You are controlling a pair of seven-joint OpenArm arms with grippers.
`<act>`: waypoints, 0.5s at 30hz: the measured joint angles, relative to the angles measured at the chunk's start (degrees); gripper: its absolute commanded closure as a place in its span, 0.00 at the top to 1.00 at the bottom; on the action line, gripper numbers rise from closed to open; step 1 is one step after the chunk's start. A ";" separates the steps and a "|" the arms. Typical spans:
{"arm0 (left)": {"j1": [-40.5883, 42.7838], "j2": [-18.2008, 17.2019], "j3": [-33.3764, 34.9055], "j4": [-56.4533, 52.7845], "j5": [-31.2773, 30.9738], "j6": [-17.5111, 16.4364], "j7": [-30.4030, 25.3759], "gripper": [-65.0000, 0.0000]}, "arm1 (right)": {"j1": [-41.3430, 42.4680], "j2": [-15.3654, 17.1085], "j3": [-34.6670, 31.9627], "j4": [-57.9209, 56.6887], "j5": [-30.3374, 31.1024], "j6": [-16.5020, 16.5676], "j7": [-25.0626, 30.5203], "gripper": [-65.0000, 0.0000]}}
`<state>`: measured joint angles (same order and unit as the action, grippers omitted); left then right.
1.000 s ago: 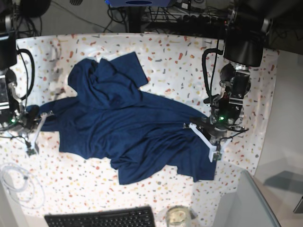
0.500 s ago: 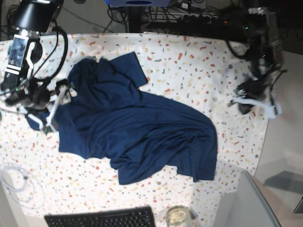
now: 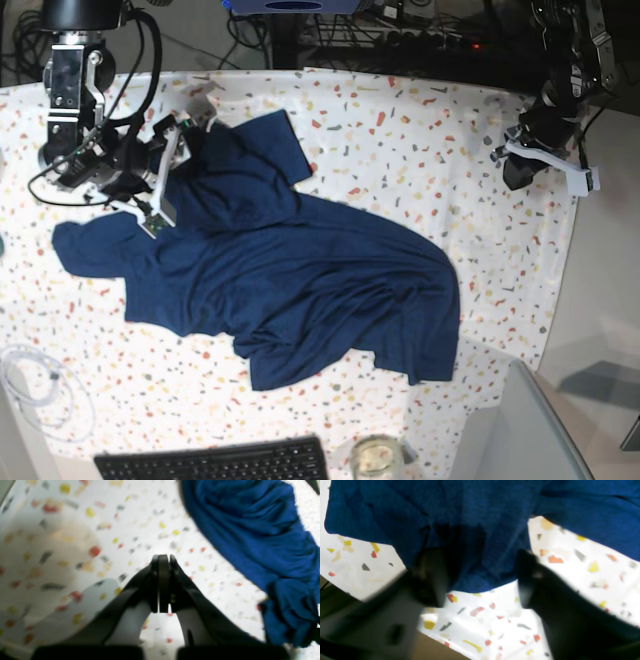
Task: Layout the t-shirt on the table in an organized manner, then fold the t-shirt properly
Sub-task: 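Release the shirt and raise both grippers away from it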
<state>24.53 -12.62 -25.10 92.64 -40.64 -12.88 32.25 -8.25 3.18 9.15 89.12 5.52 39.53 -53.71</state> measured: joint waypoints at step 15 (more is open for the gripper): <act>0.20 3.72 0.04 0.31 18.32 -0.50 0.07 0.00 | -10.08 3.04 15.21 16.17 -0.09 0.46 -4.17 0.01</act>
<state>24.73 -8.91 -25.06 92.95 -22.33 -13.39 32.32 -18.33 6.22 24.36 105.30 5.43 39.99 -57.89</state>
